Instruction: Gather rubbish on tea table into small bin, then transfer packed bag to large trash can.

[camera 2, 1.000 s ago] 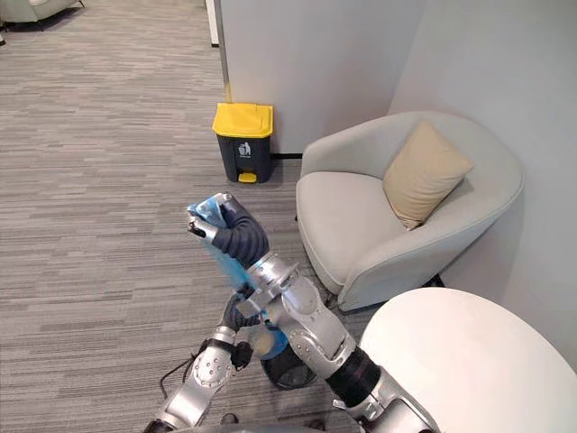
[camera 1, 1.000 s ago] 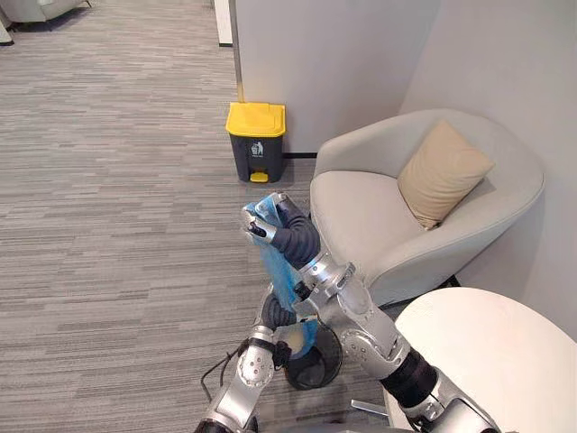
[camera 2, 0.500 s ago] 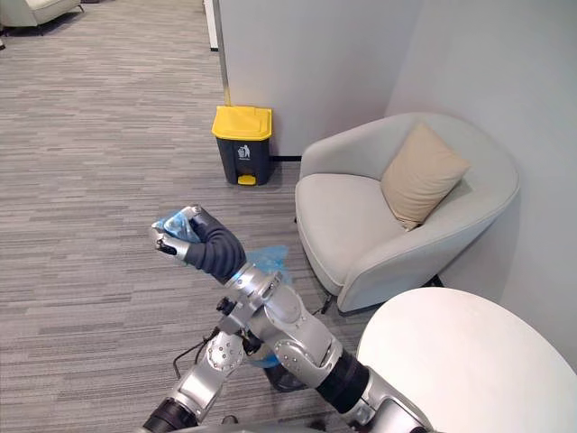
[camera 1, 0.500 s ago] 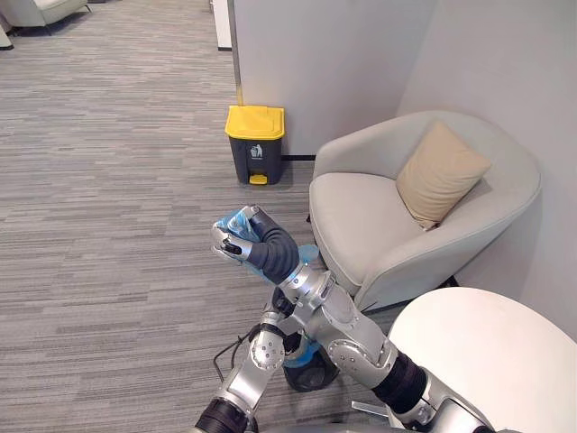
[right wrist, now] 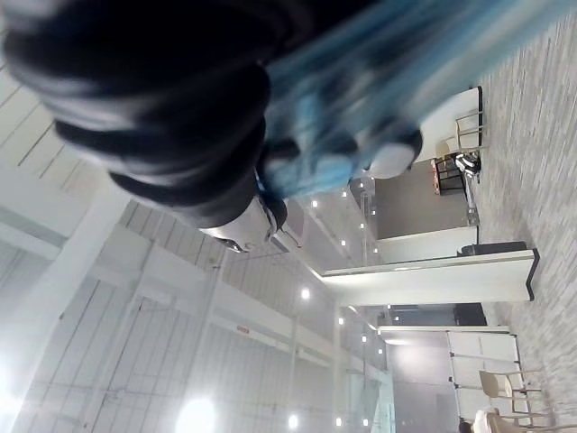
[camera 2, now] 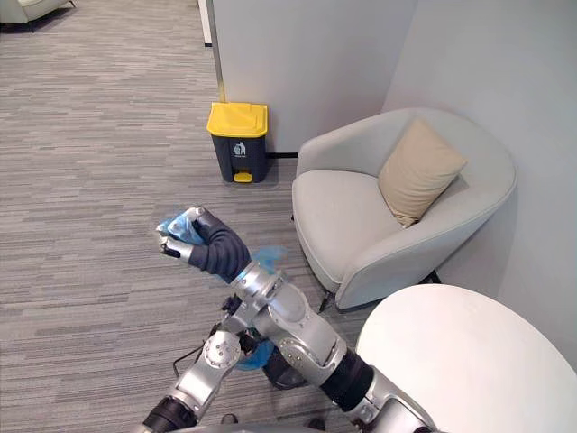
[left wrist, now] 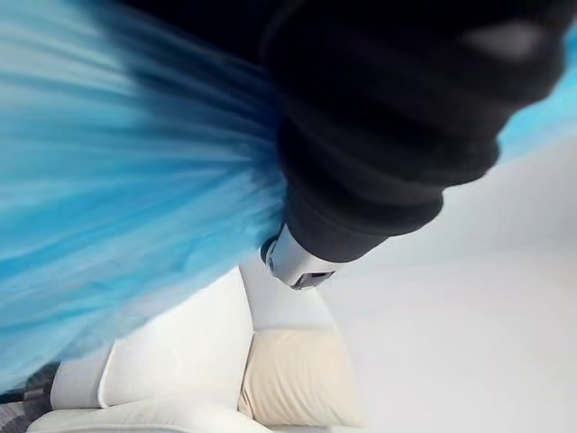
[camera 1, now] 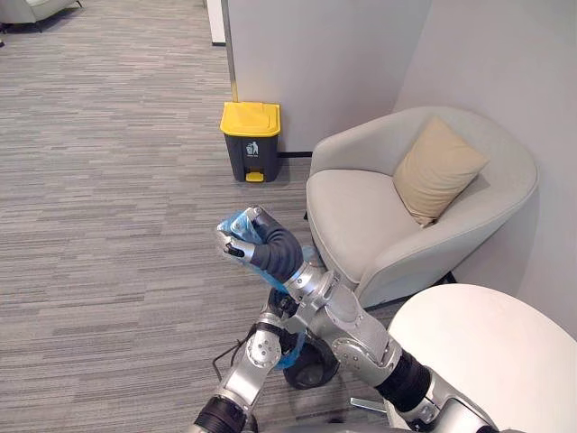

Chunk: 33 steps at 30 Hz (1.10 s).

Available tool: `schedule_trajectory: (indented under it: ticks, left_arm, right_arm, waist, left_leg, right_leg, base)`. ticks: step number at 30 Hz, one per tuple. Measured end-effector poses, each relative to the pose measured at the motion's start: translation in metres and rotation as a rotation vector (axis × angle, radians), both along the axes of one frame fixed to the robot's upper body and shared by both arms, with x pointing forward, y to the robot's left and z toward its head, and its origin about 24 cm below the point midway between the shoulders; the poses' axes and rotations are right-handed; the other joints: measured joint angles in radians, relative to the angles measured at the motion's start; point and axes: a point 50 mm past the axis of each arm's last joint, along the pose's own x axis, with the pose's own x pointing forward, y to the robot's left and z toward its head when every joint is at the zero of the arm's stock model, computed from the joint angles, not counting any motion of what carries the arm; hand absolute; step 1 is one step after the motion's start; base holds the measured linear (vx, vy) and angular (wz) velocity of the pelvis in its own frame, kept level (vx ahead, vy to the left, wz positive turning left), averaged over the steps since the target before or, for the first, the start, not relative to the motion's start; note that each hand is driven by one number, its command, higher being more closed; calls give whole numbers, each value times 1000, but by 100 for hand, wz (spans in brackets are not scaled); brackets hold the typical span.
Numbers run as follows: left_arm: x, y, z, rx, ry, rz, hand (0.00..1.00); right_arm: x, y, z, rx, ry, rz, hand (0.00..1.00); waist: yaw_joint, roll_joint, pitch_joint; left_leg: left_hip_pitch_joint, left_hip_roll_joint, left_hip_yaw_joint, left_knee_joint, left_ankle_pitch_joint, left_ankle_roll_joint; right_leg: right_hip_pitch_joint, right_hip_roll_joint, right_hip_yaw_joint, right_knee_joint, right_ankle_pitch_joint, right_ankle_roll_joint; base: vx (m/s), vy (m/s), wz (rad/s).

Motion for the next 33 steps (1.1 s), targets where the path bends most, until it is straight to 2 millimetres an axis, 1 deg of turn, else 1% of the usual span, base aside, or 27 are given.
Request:
schedule_trajectory:
  ticks: [4, 7, 9, 11, 12, 13, 14, 15, 17, 20, 24, 27, 33]
  left_arm:
    - [4, 9, 4, -19, -15, 45, 100]
    - [7, 14, 11, -33, -43, 70, 100]
    - [6, 18, 18, -50, -74, 87, 100]
    - [7, 20, 19, -52, -78, 91, 100]
    - [8, 23, 19, -53, -78, 95, 100]
    - [8, 24, 20, -54, -81, 99, 100]
    - [9, 25, 20, -56, -86, 101, 100]
    - [9, 25, 20, -57, -91, 103, 100]
    - [9, 26, 21, -55, -93, 102, 100]
    - [9, 28, 20, -49, -92, 102, 100]
    - [8, 33, 18, -34, -88, 111, 100]
    - [7, 38, 15, -28, -74, 129, 100]
    - [-1, 48, -4, 8, 7, 153, 100]
  right_arm:
    - [3, -10, -7, -77, -61, -71, 0]
    - [2, -19, -22, -178, -87, -128, 0]
    - [2, -33, -38, -292, -110, -180, 0]
    - [3, -40, -43, -340, -124, -202, 0]
    - [4, -49, -48, -398, -153, -231, 0]
    - [4, -53, -49, -421, -166, -242, 0]
    - [3, -62, -56, -489, -188, -259, 0]
    - [2, -68, -62, -532, -197, -271, 0]
    - [-1, -75, -69, -601, -213, -281, 0]
    - [-4, -80, -74, -648, -235, -291, 0]
    - [-5, -79, -74, -682, -295, -302, 0]
    - [-7, -79, -76, -699, -302, -312, 0]
    - [-12, -84, -84, -708, -280, -387, 0]
  waist:
    - [-11, 1, 1]
    - [-11, 3, 2]
    - [-11, 7, 5]
    - [-11, 12, 8]
    - [-11, 17, 11]
    - [-11, 18, 13]
    - [-12, 22, 15]
    - [-12, 25, 17]
    - [-13, 28, 20]
    - [-14, 29, 21]
    - [-15, 28, 22]
    - [-15, 27, 24]
    - [-16, 29, 29]
  left_leg:
    - [1, -1, 0, 0, 0, 0]
    - [1, -3, 0, 0, 0, 0]
    - [3, -3, 0, 0, 0, 0]
    - [5, -4, 0, 0, 0, 1]
    - [7, -4, 1, 0, 0, 1]
    - [7, -4, 1, 0, 0, 1]
    - [7, -3, 1, 0, 0, 0]
    - [7, -2, 1, 0, -4, -5]
    - [7, -1, 1, 0, -4, -5]
    - [7, 1, 2, 0, -2, -2]
    - [7, 3, 3, 0, -2, -2]
    - [7, 3, 4, 0, -2, -2]
    - [8, 4, 5, 0, -3, -2]
  right_leg:
    - [0, -1, 0, 2, -1, 1]
    - [0, -3, 0, 4, -1, 1]
    - [-1, -4, 0, 9, -2, 3]
    - [-2, -5, 1, 17, -6, 4]
    - [-2, -6, 1, 20, -7, 4]
    - [-2, -6, 1, 20, -7, 4]
    - [-2, -6, 3, 19, -7, 4]
    - [-2, -6, 3, 19, -7, 4]
    - [-2, -5, 4, 18, -7, 4]
    - [-2, -2, 5, 16, -7, 4]
    - [-2, 0, 6, 13, -6, 3]
    - [-1, 0, 7, 11, -6, 3]
    - [0, 1, 7, 9, -6, 2]
  base:
    - [0, 0, 0]
    - [0, 0, 0]
    - [0, 0, 0]
    - [0, 0, 0]
    - [0, 0, 0]
    - [0, 0, 0]
    - [0, 0, 0]
    - [0, 0, 0]
    - [0, 0, 0]
    - [0, 0, 0]
    - [0, 0, 0]
    - [0, 0, 0]
    - [0, 0, 0]
